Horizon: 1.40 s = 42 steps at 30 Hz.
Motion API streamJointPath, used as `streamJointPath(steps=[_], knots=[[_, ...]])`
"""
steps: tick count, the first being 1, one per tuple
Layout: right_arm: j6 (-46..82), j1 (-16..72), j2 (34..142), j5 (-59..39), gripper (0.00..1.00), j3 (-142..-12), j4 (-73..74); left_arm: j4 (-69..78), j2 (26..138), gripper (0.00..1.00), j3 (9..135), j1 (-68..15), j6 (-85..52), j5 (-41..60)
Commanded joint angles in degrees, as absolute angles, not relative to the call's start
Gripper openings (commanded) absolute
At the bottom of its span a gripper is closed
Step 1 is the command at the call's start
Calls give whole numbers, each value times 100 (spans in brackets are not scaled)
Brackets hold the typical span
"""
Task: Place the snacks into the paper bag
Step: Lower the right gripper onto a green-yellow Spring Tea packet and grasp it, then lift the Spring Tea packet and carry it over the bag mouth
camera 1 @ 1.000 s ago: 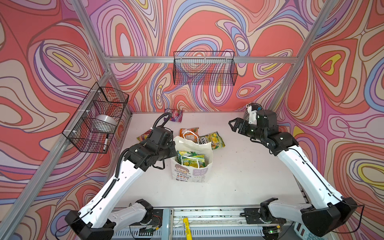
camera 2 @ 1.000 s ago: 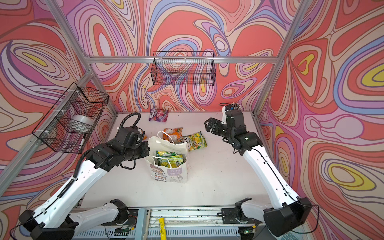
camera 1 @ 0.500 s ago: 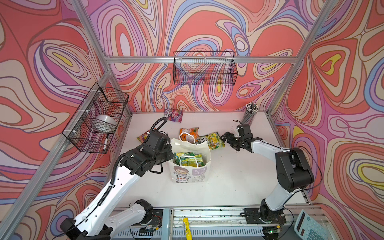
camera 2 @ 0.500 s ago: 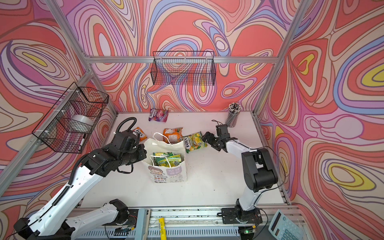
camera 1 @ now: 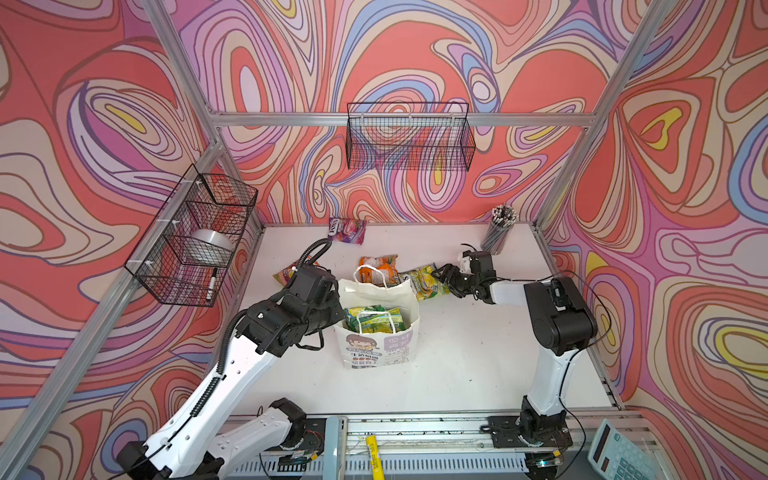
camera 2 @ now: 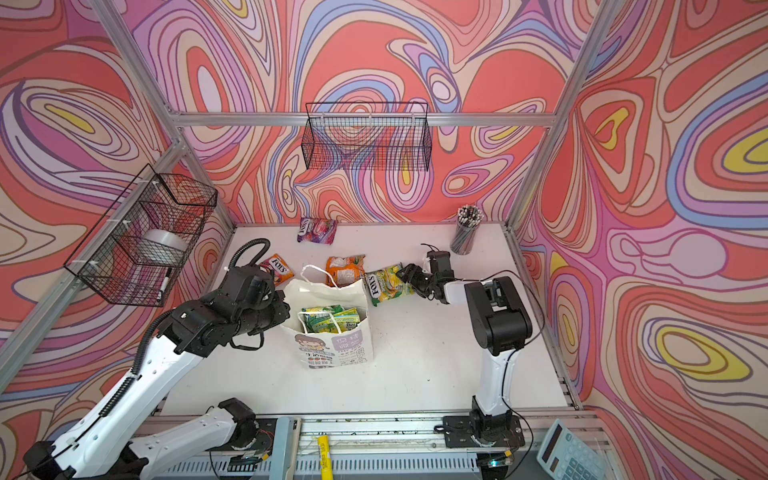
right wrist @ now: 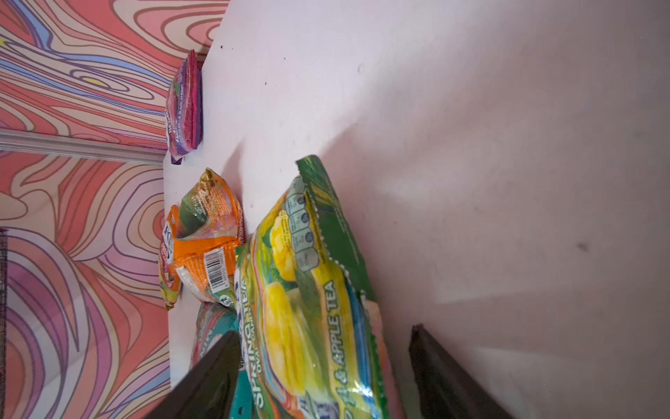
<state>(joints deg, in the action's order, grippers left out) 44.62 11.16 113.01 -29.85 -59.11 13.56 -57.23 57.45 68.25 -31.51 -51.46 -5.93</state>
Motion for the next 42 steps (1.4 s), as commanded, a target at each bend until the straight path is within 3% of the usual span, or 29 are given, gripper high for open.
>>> streamJointPath(steps=[1,4,8,13,15,23,35,42], knots=[[4564,1114,11354,-3189,73,-5762,1337,-5887,5725,0,6987,-3129,-5299,-738],[4578,1126,11374,-3177,67,-5771,1296,-5879,5764,0,7022,-3129,-5302,-686],[4925,1125,11401,-3532,50,-5523,1856,-5930,5686,0,7036,-3129,-5350,-740],[5056,1126,11010,-3531,12,-5218,2035,-5764,5352,0,6927,-3129,-5345,-856],[5135,1125,10808,-3524,1,-5102,2085,-5773,5352,0,6992,-3129,-5264,-887],[5144,1125,9751,-3589,0,-4894,1667,-5531,5457,0,6906,-3129,-4720,-848],[4344,1123,7354,-2819,0,-5247,-880,-4948,5598,0,6730,-3129,-4352,85],[3983,1124,6583,-2490,0,-5819,-2004,-4931,5748,0,6908,-3129,-4160,157]])
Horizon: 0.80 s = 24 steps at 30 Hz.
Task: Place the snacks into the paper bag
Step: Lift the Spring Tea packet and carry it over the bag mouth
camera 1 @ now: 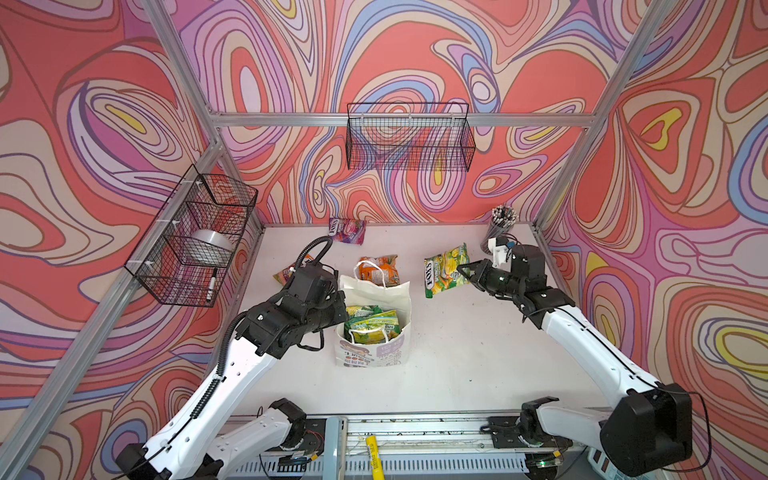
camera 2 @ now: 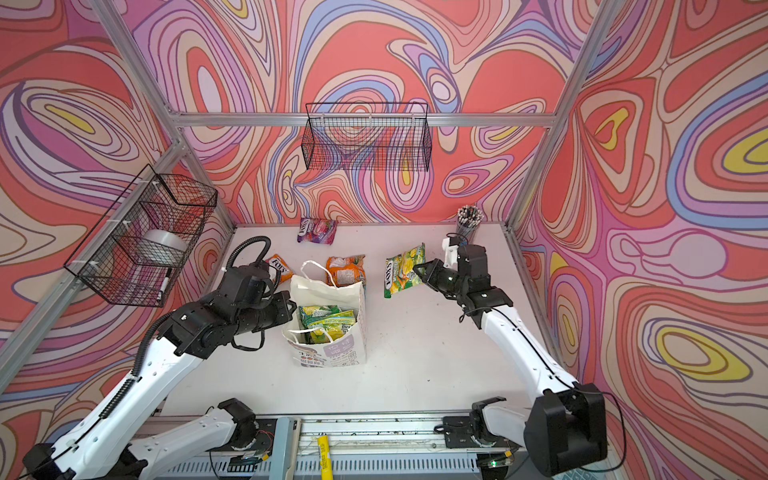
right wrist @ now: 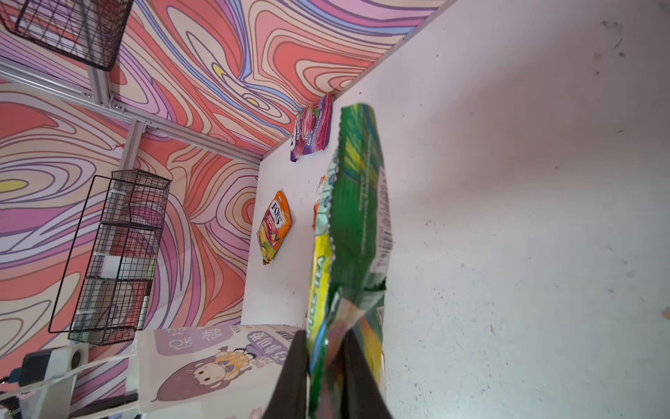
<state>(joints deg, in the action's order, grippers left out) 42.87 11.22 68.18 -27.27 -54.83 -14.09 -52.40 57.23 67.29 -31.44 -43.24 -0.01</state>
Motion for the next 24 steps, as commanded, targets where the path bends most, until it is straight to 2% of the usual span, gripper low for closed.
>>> streamJointPath(steps=[1,12,24], knots=[[3946,1117,6543,-2483,0,-5909,-2077,-4939,5746,0,6901,-3129,-4144,146],[3429,1123,6319,-2539,0,-7032,-2668,-4886,5821,0,6675,-3129,-4255,694],[3540,1155,6974,-3332,0,-8278,-2260,-4870,5937,0,6560,-3129,-4645,689]])
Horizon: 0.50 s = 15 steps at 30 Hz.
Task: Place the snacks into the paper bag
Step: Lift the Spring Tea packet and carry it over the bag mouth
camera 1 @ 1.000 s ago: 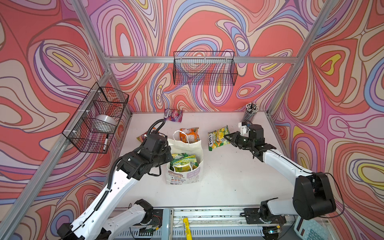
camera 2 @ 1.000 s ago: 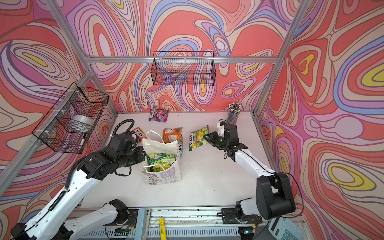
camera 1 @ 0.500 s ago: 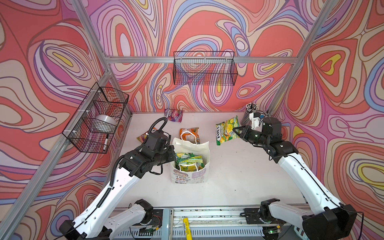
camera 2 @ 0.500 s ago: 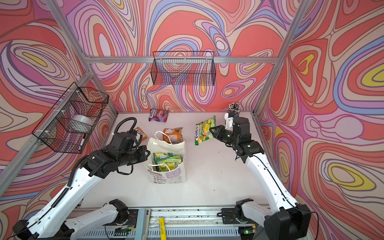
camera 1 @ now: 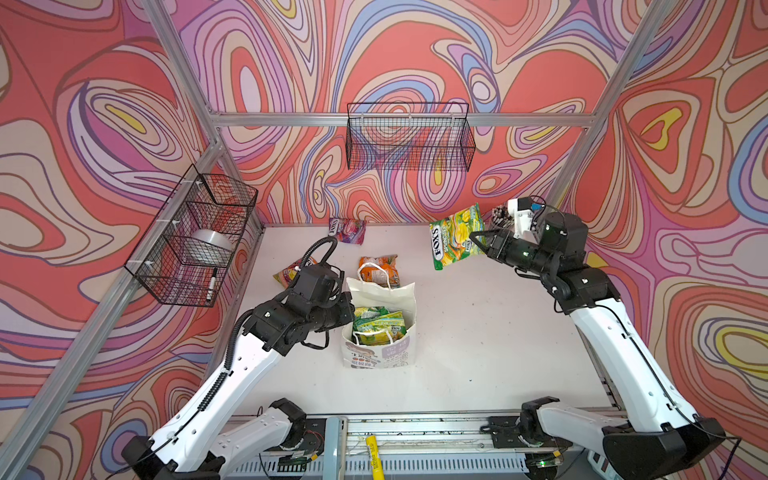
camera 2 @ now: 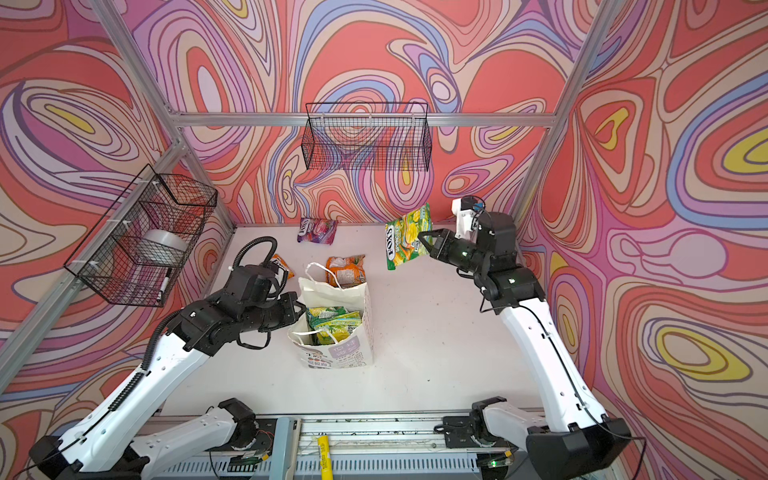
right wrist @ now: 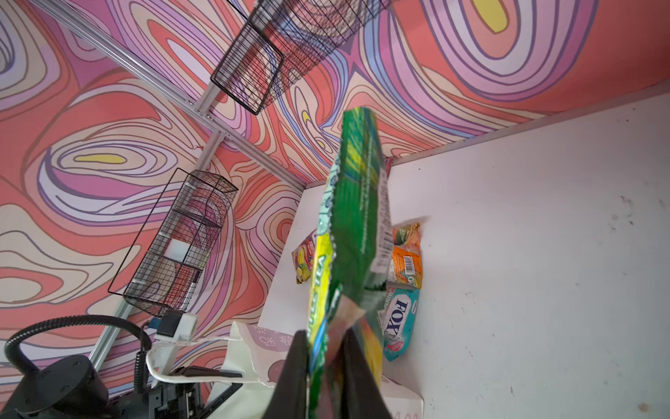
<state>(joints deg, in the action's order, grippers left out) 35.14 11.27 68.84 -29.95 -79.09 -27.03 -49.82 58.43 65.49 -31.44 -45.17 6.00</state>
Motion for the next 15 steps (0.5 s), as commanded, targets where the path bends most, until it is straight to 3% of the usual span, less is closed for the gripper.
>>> streamJointPath(steps=[1,15], knots=[[3561,1199,7046,-3433,0,-8424,-2226,-4888,5990,0,6588,-3129,-4662,693],[2751,3267,7216,-3475,0,-9555,-2826,-5086,5980,0,6895,-3129,-4671,543]])
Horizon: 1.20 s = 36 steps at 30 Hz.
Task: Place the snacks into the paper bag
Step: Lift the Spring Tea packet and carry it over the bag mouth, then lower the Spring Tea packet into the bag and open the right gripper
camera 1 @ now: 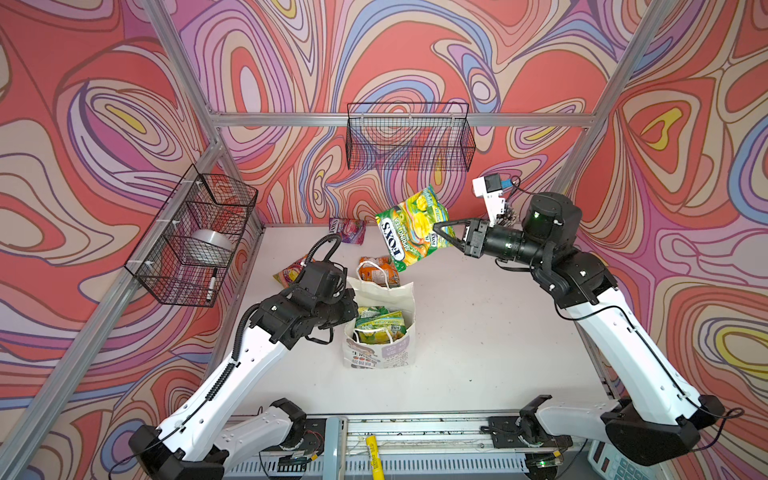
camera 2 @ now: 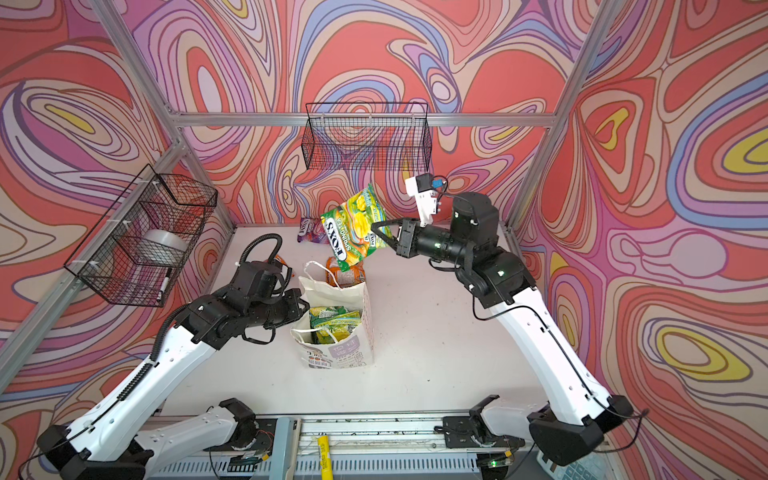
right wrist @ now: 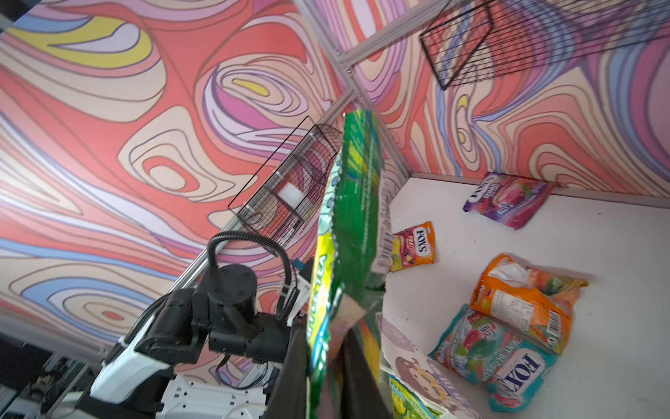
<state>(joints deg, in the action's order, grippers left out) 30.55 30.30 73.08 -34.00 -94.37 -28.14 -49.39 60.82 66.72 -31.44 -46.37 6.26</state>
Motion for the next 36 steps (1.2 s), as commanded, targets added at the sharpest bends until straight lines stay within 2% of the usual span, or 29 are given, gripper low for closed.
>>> streamJointPath(steps=[1,5,9,20,36], knots=[[2671,3429,7208,-3472,0,-9537,-2840,-5148,5945,0,6921,-3129,-4652,477],[2293,3984,7231,-3270,0,-9479,-2989,-5343,5892,0,6961,-3092,-4580,195],[2025,4211,7250,-3156,0,-9332,-3071,-5315,5991,0,7026,-2934,-4462,512],[1431,4379,7347,-3037,0,-9079,-3287,-5322,5937,0,7251,-2782,-4290,772],[974,4758,7456,-2033,0,-8456,-3819,-5370,5812,0,7286,-2720,-4150,772]])
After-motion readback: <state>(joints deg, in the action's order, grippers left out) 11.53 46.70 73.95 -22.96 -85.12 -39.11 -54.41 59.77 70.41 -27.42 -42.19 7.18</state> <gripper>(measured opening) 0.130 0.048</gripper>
